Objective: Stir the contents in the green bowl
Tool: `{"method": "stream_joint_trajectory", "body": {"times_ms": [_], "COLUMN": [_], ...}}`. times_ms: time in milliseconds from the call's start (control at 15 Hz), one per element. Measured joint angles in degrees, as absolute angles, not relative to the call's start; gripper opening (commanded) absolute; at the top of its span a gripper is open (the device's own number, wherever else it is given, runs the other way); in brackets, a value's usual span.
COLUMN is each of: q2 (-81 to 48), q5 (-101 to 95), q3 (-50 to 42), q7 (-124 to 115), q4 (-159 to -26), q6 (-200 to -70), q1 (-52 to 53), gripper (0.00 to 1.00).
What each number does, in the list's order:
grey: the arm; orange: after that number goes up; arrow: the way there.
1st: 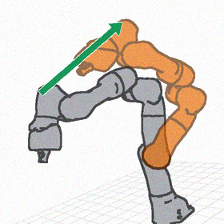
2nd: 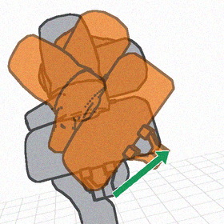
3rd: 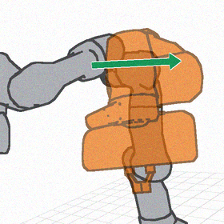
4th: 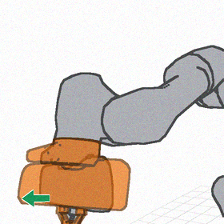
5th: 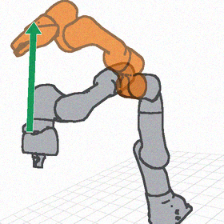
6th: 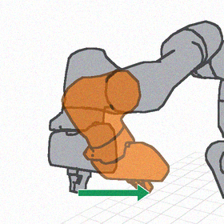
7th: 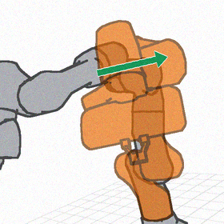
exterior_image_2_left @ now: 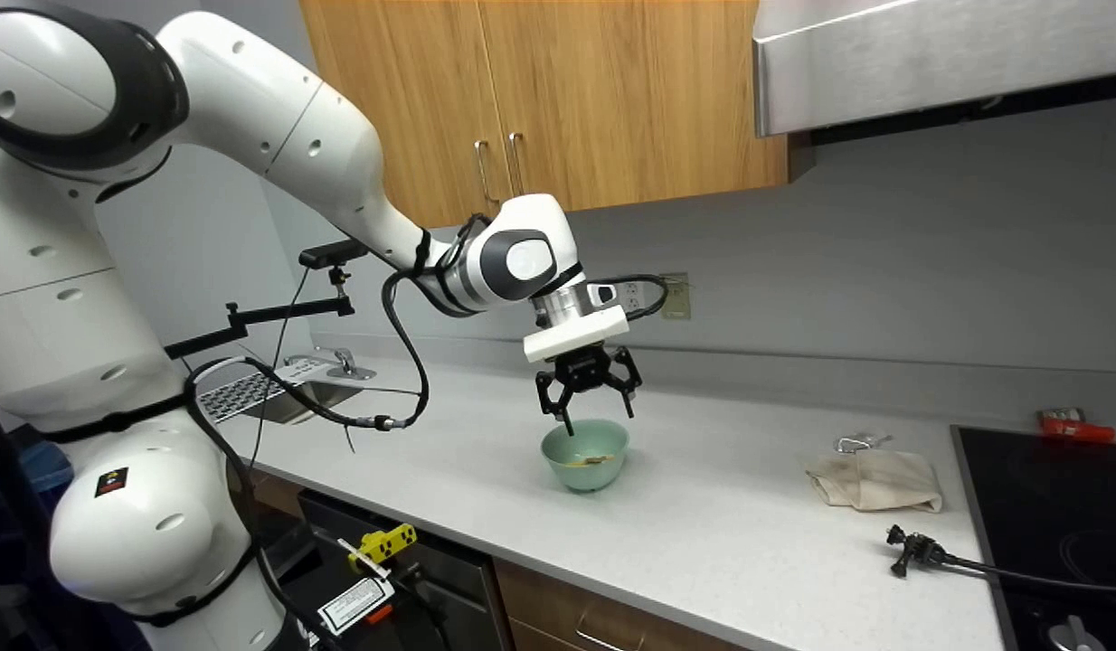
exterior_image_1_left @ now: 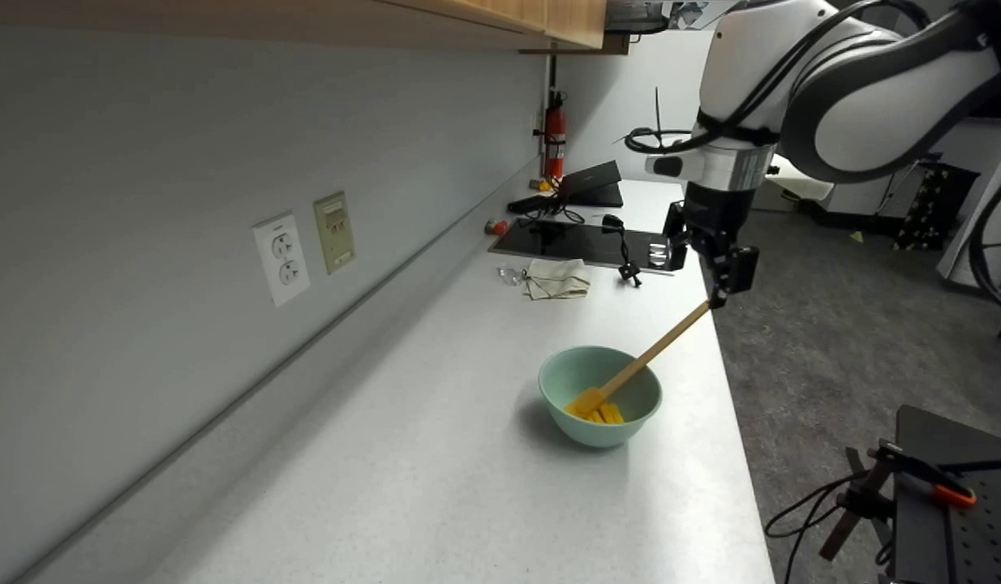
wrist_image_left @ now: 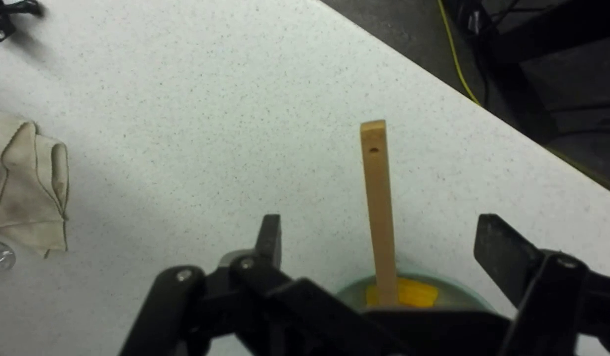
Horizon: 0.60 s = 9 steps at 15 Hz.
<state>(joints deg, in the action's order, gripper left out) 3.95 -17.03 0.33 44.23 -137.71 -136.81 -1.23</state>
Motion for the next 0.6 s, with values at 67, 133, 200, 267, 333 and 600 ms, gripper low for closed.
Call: {"method": "stream_joint_trajectory", "body": {"times_ms": [67,133,200,267,333,600], "q2": [5.0,6.1,7.2,8.3,9.3,13.2], "q5": [-14.0,-11.6,-9.5,-7.6,-5.9,-1.5], "q3": [0.3,0.3,0.3,0.2,0.2,0.2], "q7": [44.4,44.4,44.4,43.9,43.4,40.6], "q4": [-137.3,-137.0,-136.6,-136.5,-136.4,-136.9], "q6": [-135.5,-134.4,-133.4,-133.0,-132.8,-132.6], "q1": [-1.1,-1.0,-1.0,-0.9,-0.9,0.1], "gripper": [1.00,1.00,1.00,1.00,1.00,1.00]}}
